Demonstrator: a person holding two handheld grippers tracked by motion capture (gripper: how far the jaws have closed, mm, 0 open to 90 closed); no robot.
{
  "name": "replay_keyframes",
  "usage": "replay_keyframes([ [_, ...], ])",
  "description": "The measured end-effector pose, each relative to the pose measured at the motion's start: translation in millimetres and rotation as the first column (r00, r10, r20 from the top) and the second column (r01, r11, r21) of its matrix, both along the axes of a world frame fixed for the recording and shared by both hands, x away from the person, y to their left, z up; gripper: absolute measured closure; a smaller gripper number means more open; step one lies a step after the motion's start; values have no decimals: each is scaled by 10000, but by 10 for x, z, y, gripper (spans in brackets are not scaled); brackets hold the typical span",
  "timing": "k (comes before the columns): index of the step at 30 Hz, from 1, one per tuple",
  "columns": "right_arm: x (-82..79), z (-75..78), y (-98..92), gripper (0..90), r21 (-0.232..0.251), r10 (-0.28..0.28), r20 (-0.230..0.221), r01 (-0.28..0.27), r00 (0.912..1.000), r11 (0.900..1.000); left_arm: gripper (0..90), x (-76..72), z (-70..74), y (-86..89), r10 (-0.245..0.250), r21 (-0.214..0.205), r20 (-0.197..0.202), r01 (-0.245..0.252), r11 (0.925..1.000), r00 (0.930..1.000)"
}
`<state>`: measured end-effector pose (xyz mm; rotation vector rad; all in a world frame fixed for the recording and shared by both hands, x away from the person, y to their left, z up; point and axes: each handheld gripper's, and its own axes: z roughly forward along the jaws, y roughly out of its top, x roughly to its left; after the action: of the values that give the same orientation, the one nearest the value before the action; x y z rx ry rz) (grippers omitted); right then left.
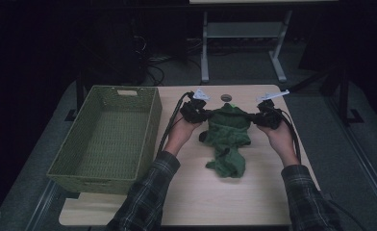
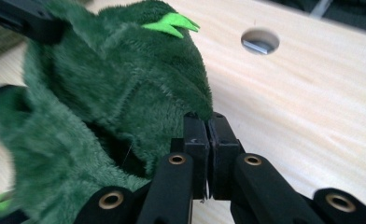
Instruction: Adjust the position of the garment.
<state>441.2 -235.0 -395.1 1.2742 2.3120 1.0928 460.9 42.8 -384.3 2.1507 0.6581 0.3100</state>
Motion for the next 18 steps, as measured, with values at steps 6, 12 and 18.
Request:
replay_keyframes([
  [6,-138,62,-54,879,179,155,161,-158,9997,9997,868,-162,33,37,-335,-493,29,336,9982,9994],
  [12,-318,47,-71,878,275,475,401,-486,9981,9984,868,-364,17,59,-559,-638,242,573,9963,9981],
  [18,-503,50,-67,878,306,739,608,-759,9954,9966,868,-554,31,67,-854,-799,400,884,9929,9955],
])
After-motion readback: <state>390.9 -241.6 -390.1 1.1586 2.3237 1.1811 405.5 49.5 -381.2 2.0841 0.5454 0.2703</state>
